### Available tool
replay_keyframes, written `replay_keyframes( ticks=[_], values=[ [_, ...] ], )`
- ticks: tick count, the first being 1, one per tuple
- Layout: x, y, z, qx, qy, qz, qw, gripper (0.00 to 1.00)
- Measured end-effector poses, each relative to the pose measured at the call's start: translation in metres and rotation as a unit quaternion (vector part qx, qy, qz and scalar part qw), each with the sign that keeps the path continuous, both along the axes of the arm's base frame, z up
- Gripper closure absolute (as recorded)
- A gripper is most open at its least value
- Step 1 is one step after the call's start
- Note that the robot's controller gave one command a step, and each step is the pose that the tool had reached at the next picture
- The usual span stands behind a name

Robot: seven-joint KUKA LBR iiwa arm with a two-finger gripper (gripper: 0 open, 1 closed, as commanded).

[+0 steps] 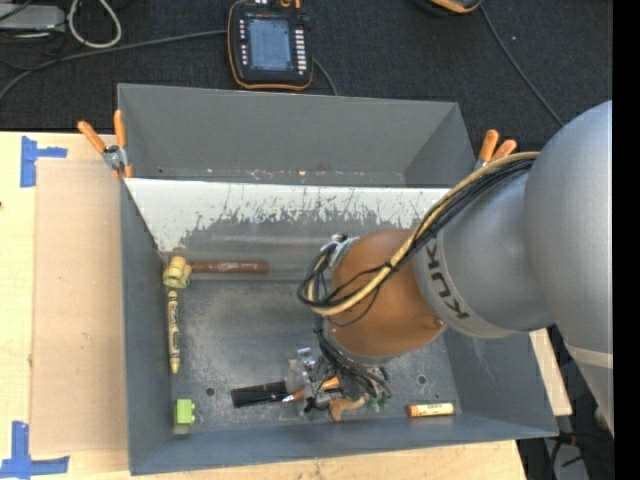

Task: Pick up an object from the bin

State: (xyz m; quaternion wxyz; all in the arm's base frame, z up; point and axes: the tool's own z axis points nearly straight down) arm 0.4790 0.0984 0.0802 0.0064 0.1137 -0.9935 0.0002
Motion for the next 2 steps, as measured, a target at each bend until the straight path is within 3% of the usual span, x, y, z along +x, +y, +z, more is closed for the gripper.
replay_keyframes(
  ticks=[2],
  values=[
    [0.000, 0.001, 0.036, 0.000, 0.0001, -0.001, 1.0000, 1.00]
  ],
)
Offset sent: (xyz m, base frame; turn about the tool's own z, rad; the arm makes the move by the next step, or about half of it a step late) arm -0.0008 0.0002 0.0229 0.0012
